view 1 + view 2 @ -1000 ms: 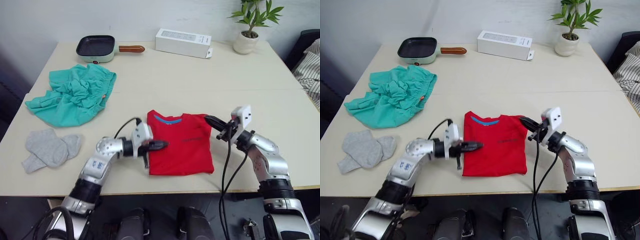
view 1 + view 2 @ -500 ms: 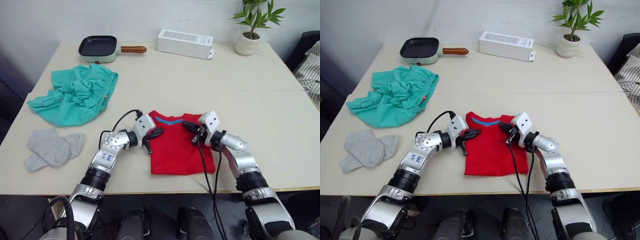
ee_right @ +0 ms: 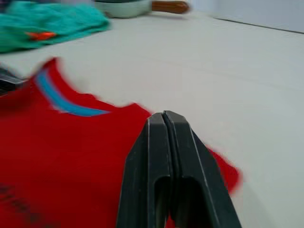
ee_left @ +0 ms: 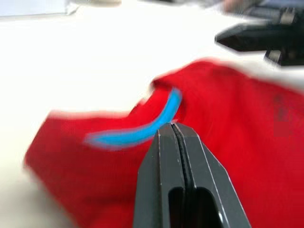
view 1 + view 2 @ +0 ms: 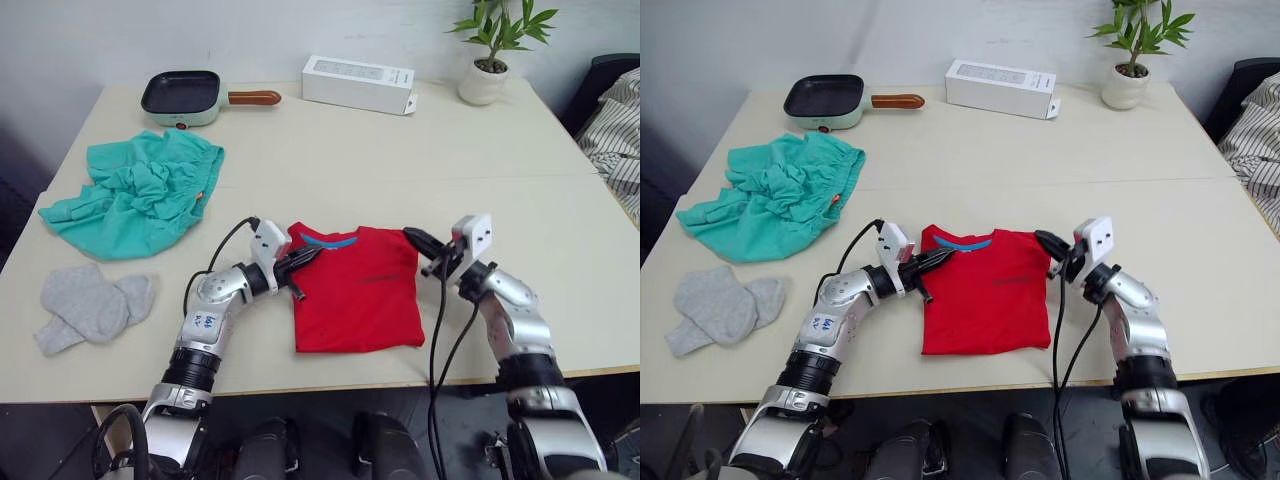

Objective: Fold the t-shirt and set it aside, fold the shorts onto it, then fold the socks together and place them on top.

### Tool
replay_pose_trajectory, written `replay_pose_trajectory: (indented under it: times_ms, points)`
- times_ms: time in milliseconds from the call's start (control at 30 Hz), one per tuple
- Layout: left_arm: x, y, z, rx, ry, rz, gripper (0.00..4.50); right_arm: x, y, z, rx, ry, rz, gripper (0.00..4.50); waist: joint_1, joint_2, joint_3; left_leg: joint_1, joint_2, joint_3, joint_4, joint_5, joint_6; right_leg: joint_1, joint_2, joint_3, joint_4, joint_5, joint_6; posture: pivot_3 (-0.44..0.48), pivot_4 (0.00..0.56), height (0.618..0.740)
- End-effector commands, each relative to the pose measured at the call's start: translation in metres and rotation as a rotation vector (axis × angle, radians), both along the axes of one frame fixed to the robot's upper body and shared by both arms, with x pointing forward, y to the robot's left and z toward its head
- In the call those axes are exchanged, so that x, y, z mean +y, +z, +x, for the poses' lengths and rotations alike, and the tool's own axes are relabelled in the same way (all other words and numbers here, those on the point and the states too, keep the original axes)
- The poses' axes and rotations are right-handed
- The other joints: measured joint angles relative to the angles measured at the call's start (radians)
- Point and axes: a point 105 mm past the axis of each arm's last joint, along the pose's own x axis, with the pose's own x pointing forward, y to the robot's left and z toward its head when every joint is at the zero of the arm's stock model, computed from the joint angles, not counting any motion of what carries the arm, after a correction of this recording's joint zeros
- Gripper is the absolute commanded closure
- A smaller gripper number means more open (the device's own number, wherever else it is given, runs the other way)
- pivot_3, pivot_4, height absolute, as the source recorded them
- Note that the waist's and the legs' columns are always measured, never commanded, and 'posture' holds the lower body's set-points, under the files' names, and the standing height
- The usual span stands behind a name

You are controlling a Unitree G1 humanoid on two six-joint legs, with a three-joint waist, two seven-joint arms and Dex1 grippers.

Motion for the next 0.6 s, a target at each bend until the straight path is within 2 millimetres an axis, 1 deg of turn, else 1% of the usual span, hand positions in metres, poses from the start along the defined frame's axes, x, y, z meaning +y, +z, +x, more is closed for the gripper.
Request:
replay_pose_trajectory:
  times_ms: [33, 67, 133, 167, 200, 267, 333, 433, 533, 600]
  points:
    - [-0.016, -0.001, -0.031, -0.041, -0.158, 0.081, 4.50, 0.031, -0.003, -0.028, -0.016, 0.084, -0.077, 4.48, 0.000, 0.000, 0.000, 0.000, 0.000, 0.000, 0.000, 0.000, 0.000, 0.000, 0.000, 0.000, 0.000, 0.000, 0.000, 0.000, 0.150, 0.740]
    - [-0.019, -0.008, -0.038, -0.037, -0.183, 0.115, 4.50, 0.035, -0.010, -0.033, 0.004, 0.073, -0.096, 4.48, 0.001, 0.000, 0.000, 0.000, 0.000, 0.000, 0.000, 0.000, 0.000, 0.000, 0.000, 0.000, 0.000, 0.000, 0.000, 0.000, 0.150, 0.740]
    - [-0.020, -0.015, -0.045, -0.025, -0.195, 0.150, 4.50, 0.038, -0.017, -0.037, 0.019, 0.054, -0.113, 4.48, 0.003, 0.000, 0.000, 0.001, 0.000, 0.000, 0.000, -0.001, -0.001, 0.000, 0.000, 0.001, -0.001, 0.000, 0.000, 0.000, 0.150, 0.740]
    - [-0.020, -0.021, -0.046, -0.020, -0.177, 0.169, 4.50, 0.037, -0.020, -0.036, 0.024, 0.025, -0.120, 4.48, 0.003, 0.000, 0.000, 0.000, 0.000, 0.000, 0.000, -0.002, -0.001, -0.001, 0.000, 0.001, -0.002, 0.000, 0.000, 0.000, 0.150, 0.740]
    - [-0.020, -0.028, -0.050, -0.008, -0.172, 0.182, 4.50, 0.032, -0.024, -0.034, 0.029, -0.025, -0.122, 4.48, 0.004, 0.000, 0.000, 0.000, -0.001, 0.000, 0.000, -0.004, -0.005, -0.001, -0.001, 0.001, -0.003, 0.000, 0.000, 0.000, 0.150, 0.740]
    - [-0.019, -0.036, -0.055, 0.002, -0.166, 0.203, 4.50, 0.023, -0.030, -0.031, 0.040, -0.091, -0.135, 4.48, 0.005, 0.000, 0.000, 0.000, -0.001, 0.000, 0.000, -0.004, -0.006, -0.001, -0.002, 0.003, -0.003, 0.000, 0.000, 0.000, 0.150, 0.740]
    - [-0.014, -0.050, -0.061, 0.004, -0.163, 0.266, 4.50, -0.002, -0.035, -0.023, 0.065, -0.222, -0.138, 4.48, 0.008, 0.000, 0.000, 0.001, 0.000, 0.000, 0.000, -0.005, -0.006, -0.002, -0.003, 0.004, -0.003, 0.000, 0.000, 0.000, 0.150, 0.740]
    - [-0.007, -0.060, -0.065, 0.019, -0.151, 0.287, 4.50, -0.037, -0.039, -0.015, 0.097, -0.373, -0.114, 4.48, 0.008, 0.000, 0.000, 0.001, 0.001, 0.000, 0.000, -0.006, -0.008, -0.002, -0.003, 0.006, -0.003, 0.000, -0.001, 0.000, 0.150, 0.740]
    - [-0.005, -0.061, -0.066, 0.017, -0.139, 0.269, 4.50, -0.058, -0.039, -0.017, 0.107, -0.416, -0.093, 4.48, 0.010, 0.000, 0.000, 0.001, 0.001, 0.000, 0.000, -0.006, -0.008, -0.002, -0.003, 0.006, -0.003, 0.000, -0.001, 0.000, 0.150, 0.740]
    - [-0.005, -0.058, -0.066, 0.007, -0.133, 0.247, 4.50, -0.065, -0.035, -0.020, 0.108, -0.415, -0.058, 4.48, 0.009, 0.000, 0.000, 0.001, 0.001, 0.000, 0.000, -0.006, -0.007, -0.002, -0.003, 0.006, -0.003, 0.000, -0.001, 0.000, 0.150, 0.740]
